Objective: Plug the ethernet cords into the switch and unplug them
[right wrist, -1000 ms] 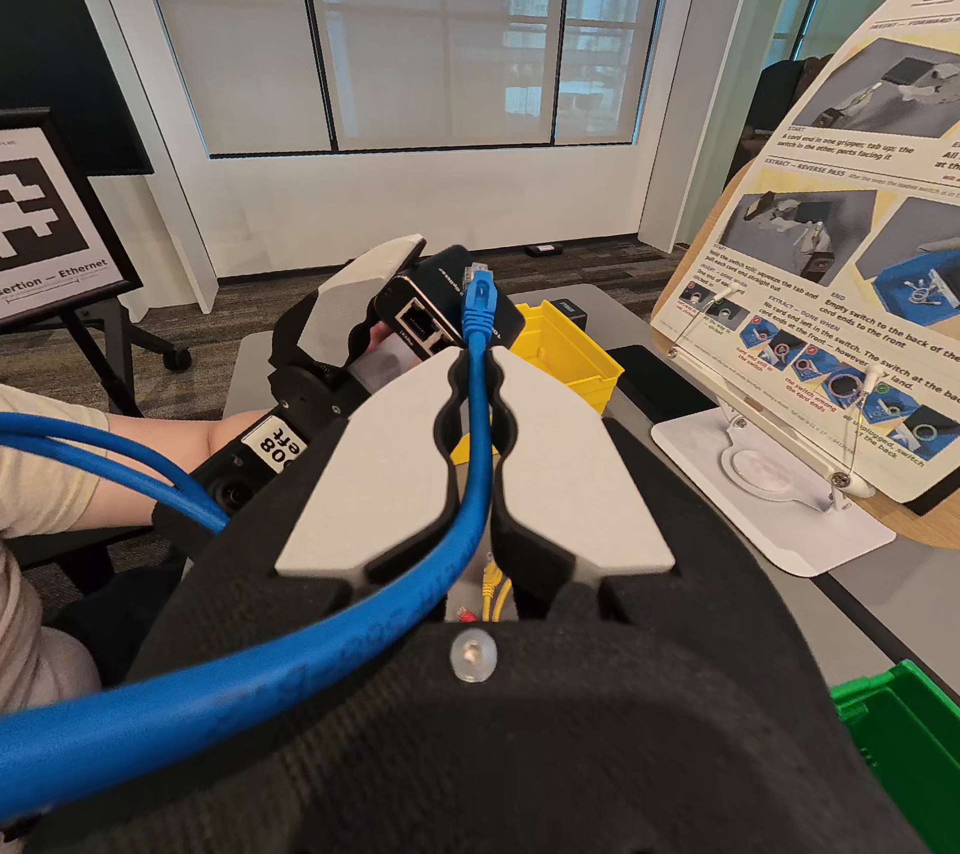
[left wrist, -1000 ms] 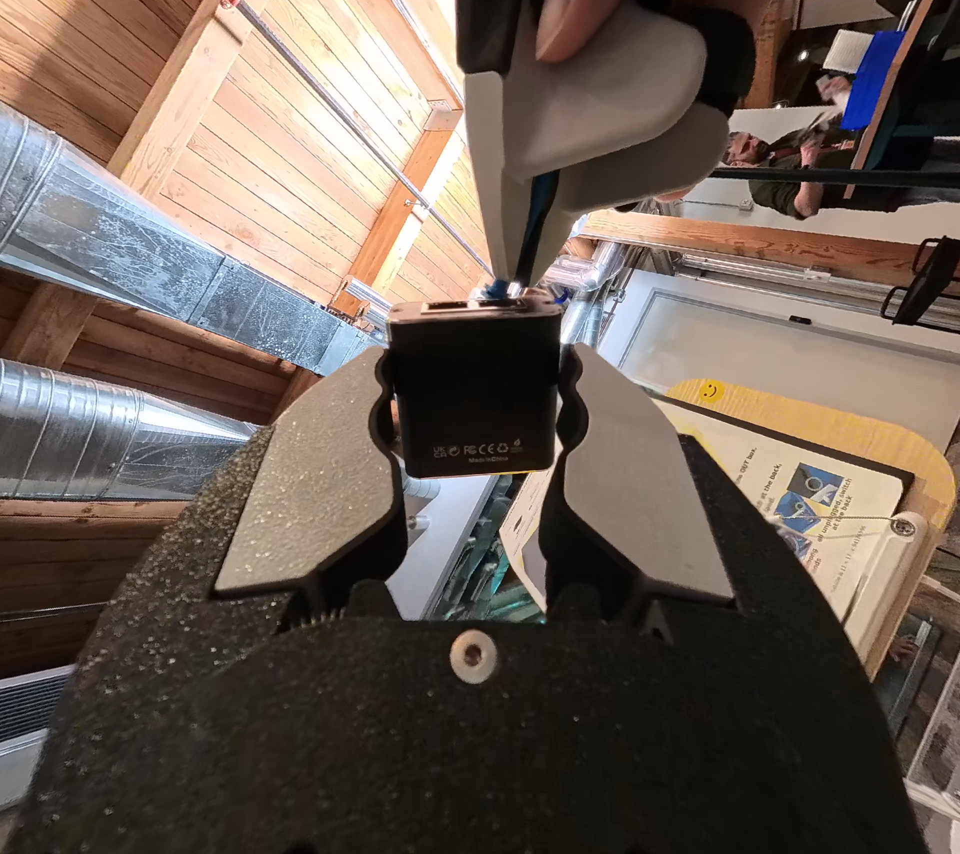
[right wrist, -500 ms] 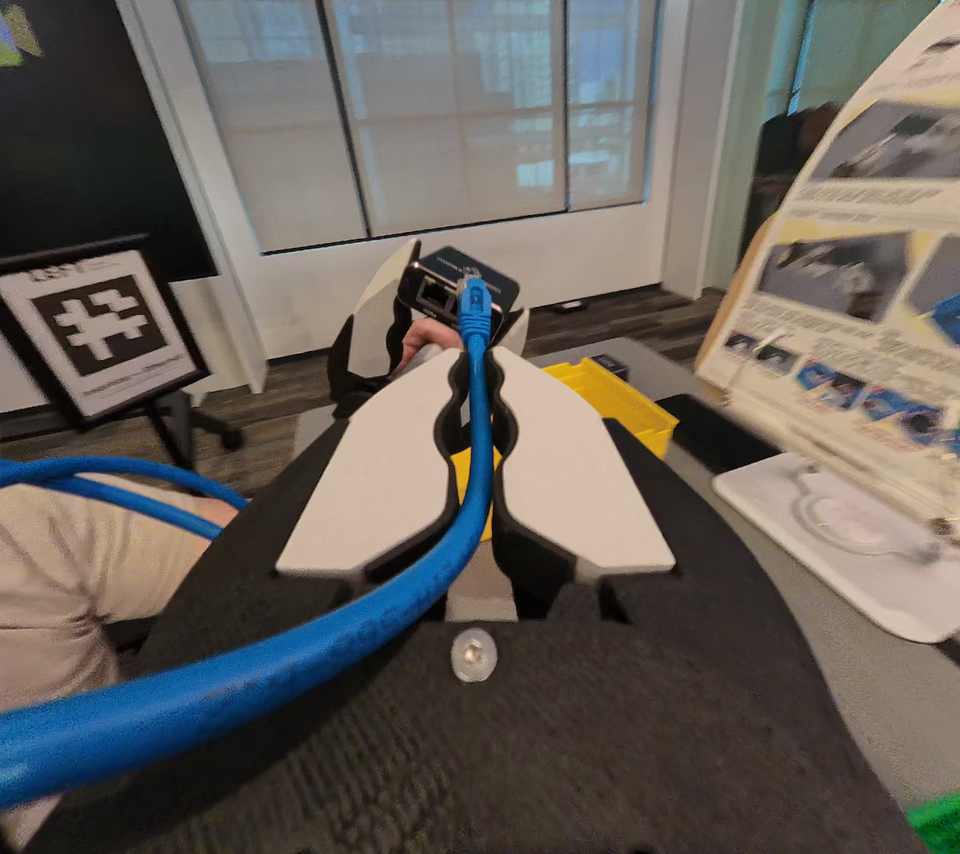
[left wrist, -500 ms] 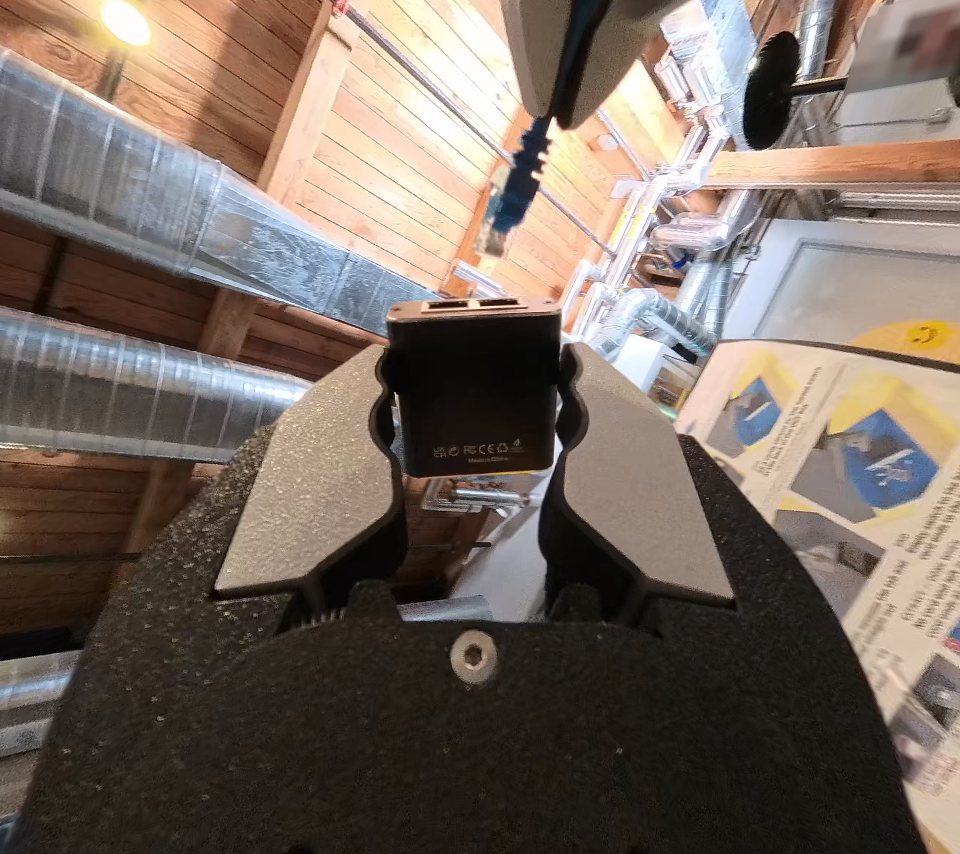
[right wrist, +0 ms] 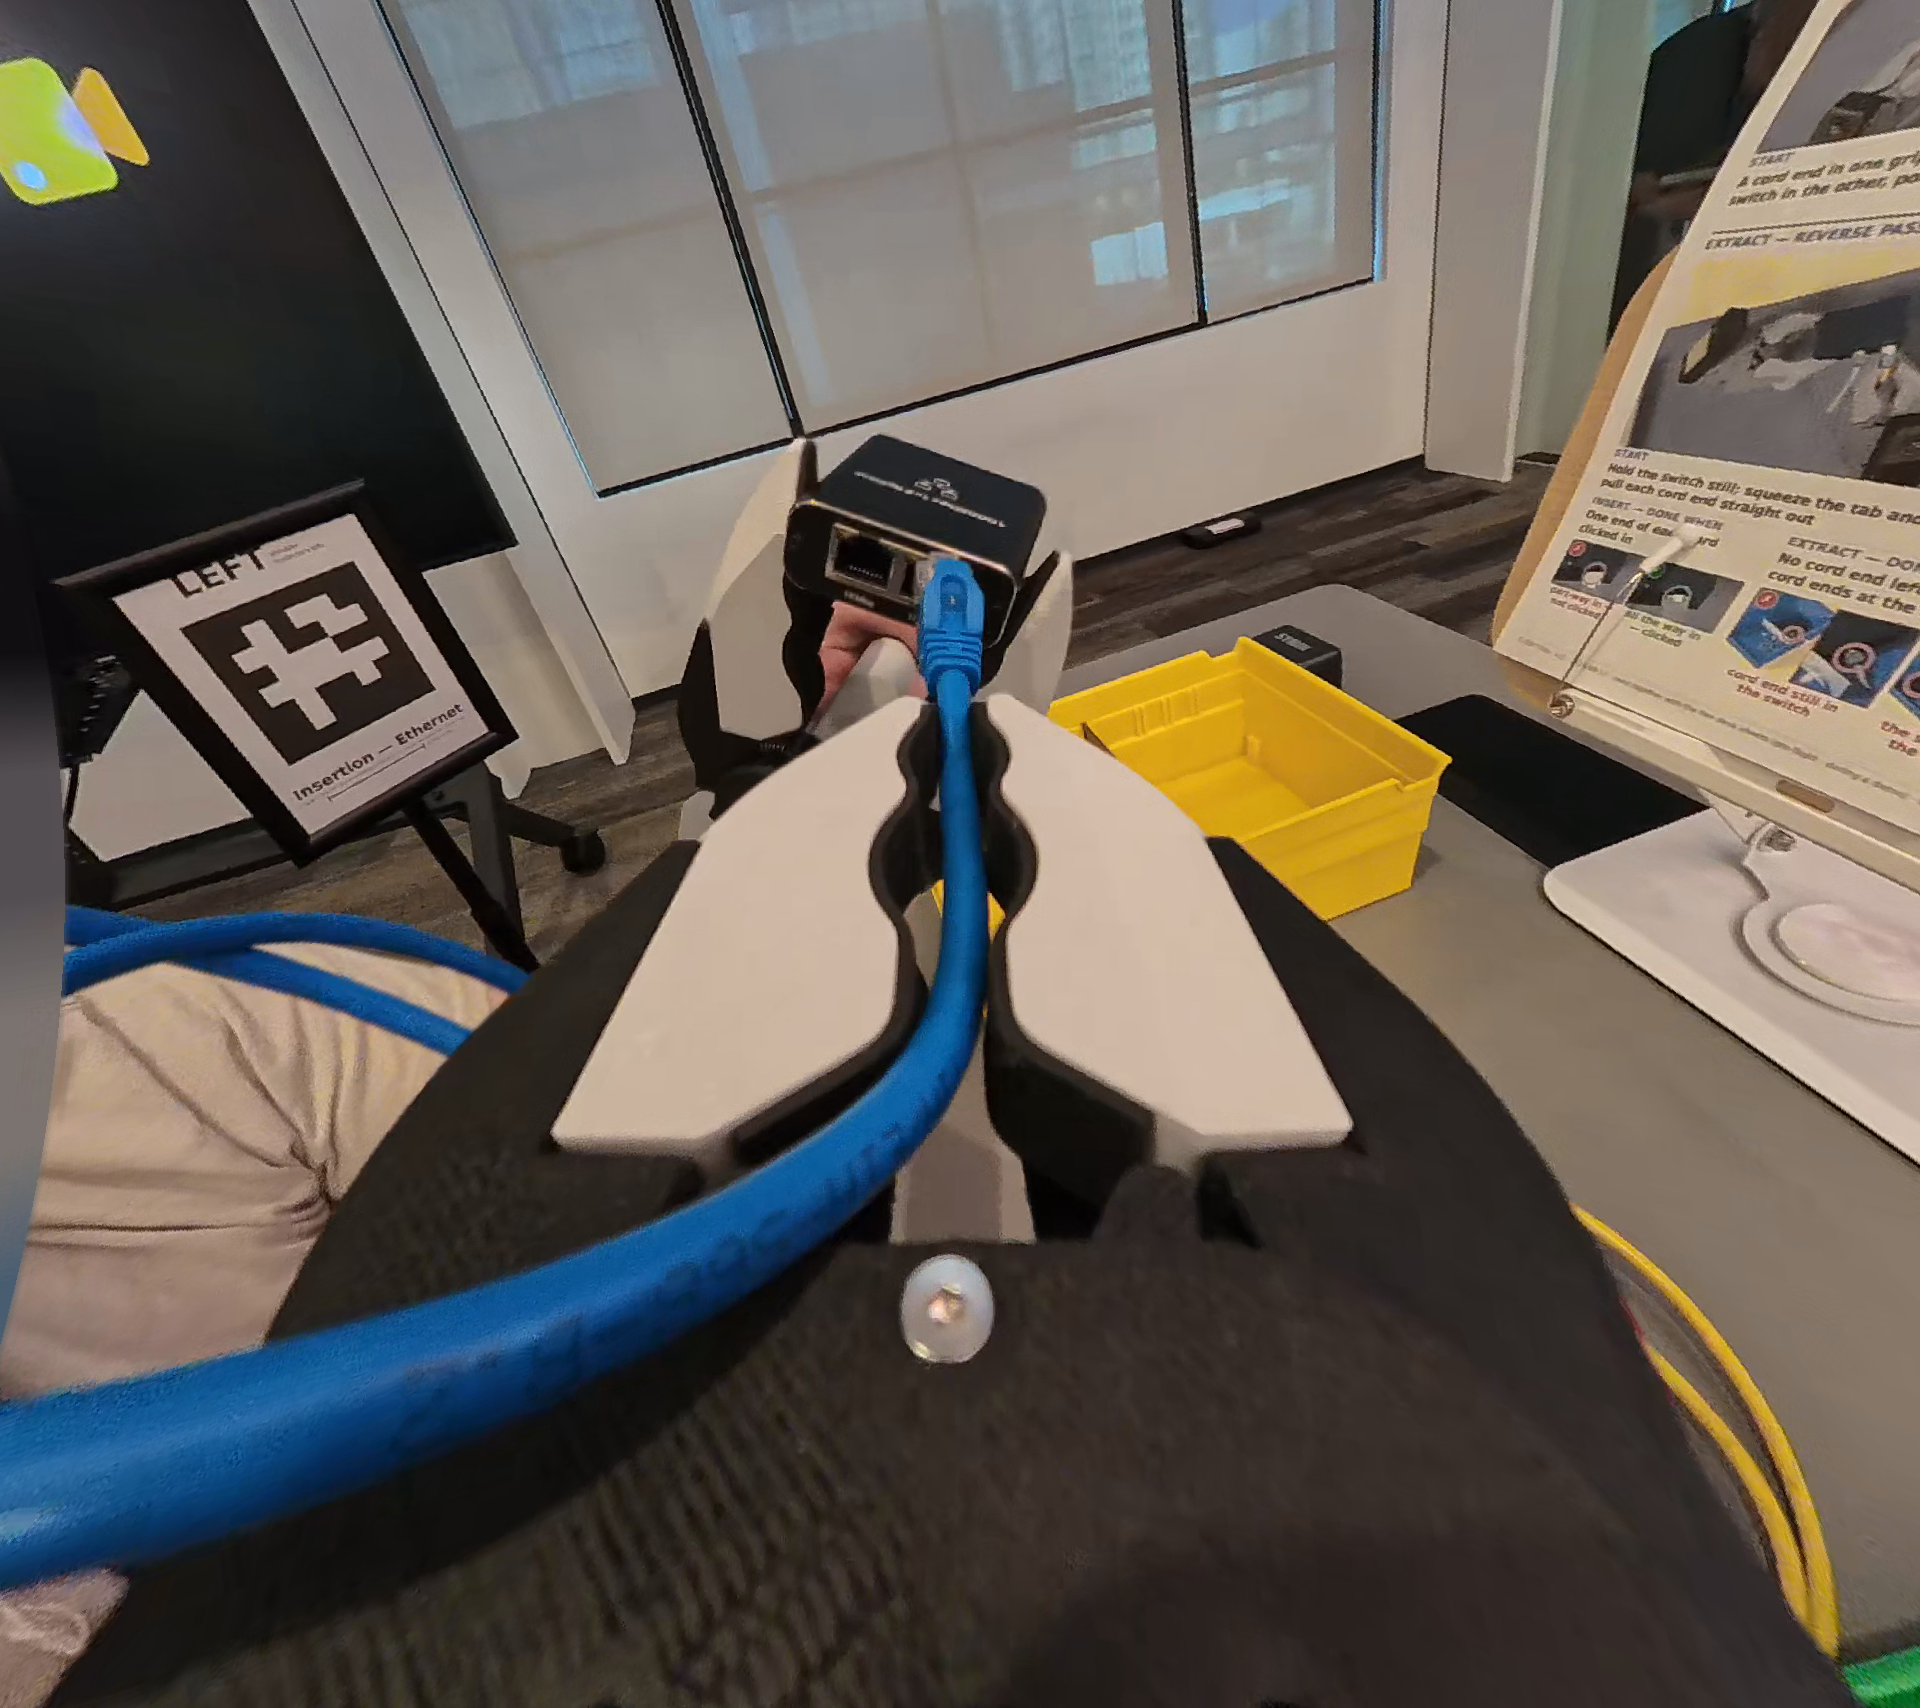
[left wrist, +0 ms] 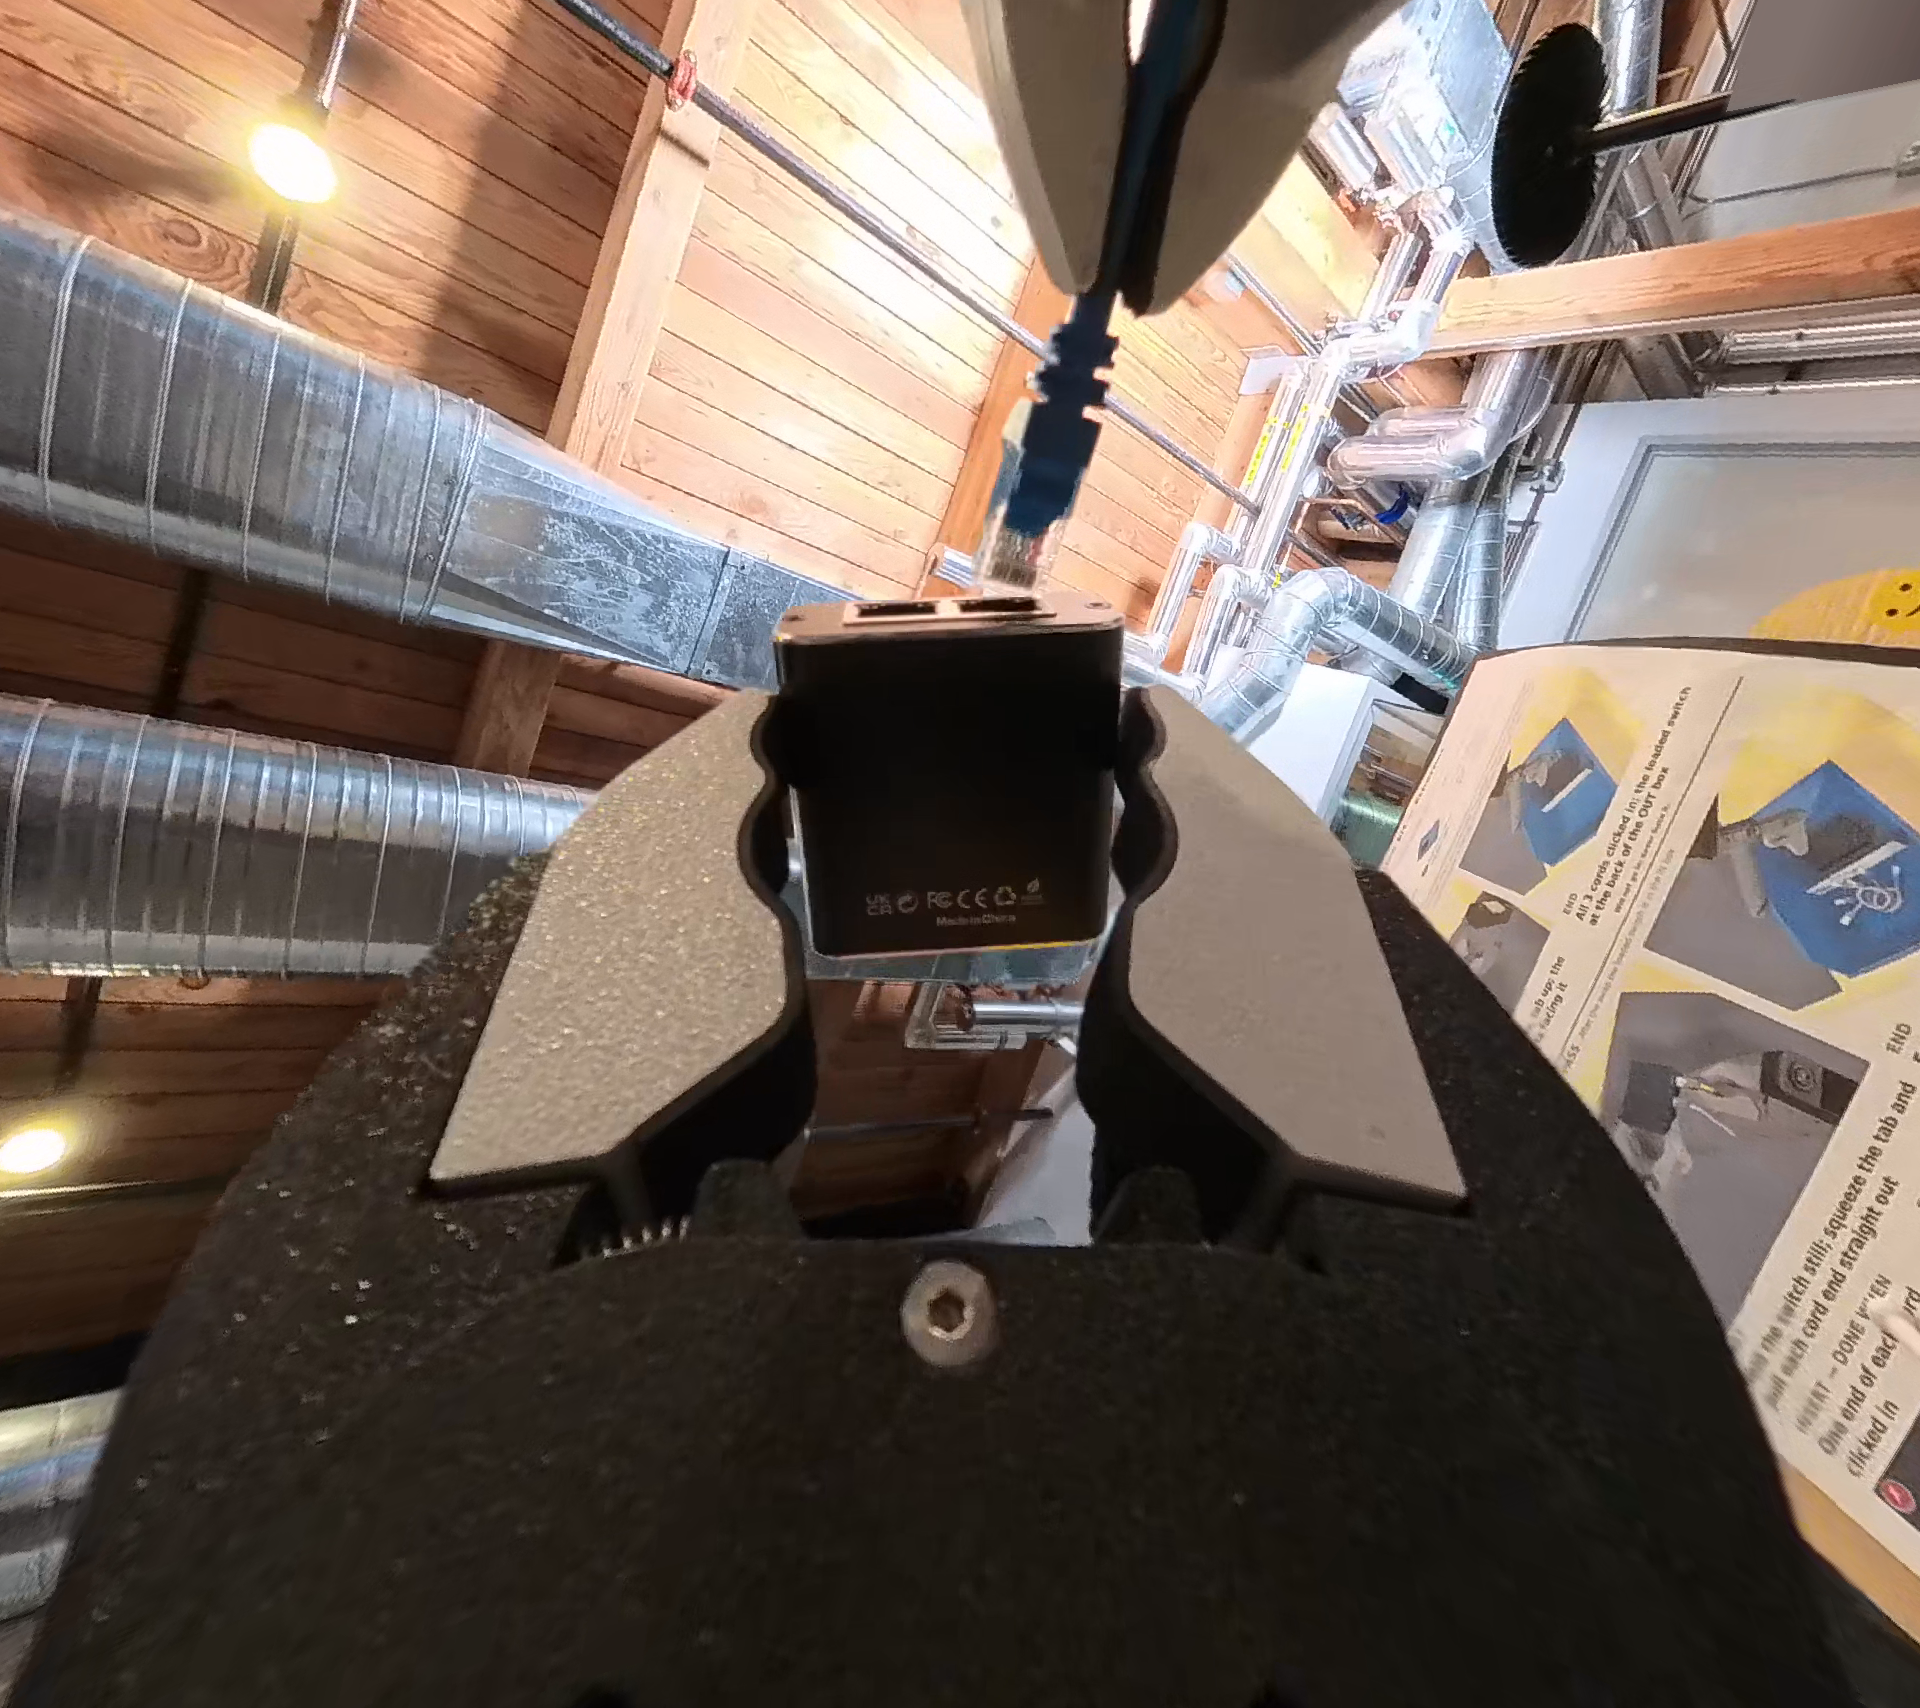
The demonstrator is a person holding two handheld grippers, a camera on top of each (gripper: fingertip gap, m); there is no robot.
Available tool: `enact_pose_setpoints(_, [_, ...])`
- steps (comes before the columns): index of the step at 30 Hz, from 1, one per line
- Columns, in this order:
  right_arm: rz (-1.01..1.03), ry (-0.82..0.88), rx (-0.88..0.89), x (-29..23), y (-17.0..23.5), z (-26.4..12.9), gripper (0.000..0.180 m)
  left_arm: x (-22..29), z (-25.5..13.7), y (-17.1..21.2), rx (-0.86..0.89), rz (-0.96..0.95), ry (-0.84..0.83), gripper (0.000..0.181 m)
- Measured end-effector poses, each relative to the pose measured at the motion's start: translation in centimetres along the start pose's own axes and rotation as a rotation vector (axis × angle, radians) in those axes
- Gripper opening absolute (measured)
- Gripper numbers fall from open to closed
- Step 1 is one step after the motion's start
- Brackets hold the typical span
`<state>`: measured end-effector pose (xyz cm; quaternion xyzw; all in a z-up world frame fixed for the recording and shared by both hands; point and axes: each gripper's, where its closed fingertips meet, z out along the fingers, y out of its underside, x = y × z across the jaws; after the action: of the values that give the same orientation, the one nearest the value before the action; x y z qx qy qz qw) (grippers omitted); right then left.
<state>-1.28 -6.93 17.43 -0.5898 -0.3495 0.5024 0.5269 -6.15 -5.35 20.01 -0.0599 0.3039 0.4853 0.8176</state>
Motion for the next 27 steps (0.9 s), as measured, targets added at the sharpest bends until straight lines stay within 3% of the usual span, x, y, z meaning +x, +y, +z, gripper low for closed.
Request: enact_pose_setpoints(27, [0.149, 0.037, -0.084, 3.4, 1.8, -0.7, 0.006, 4.2, -0.4, -0.4, 0.034, 0.149, 0.132, 0.060])
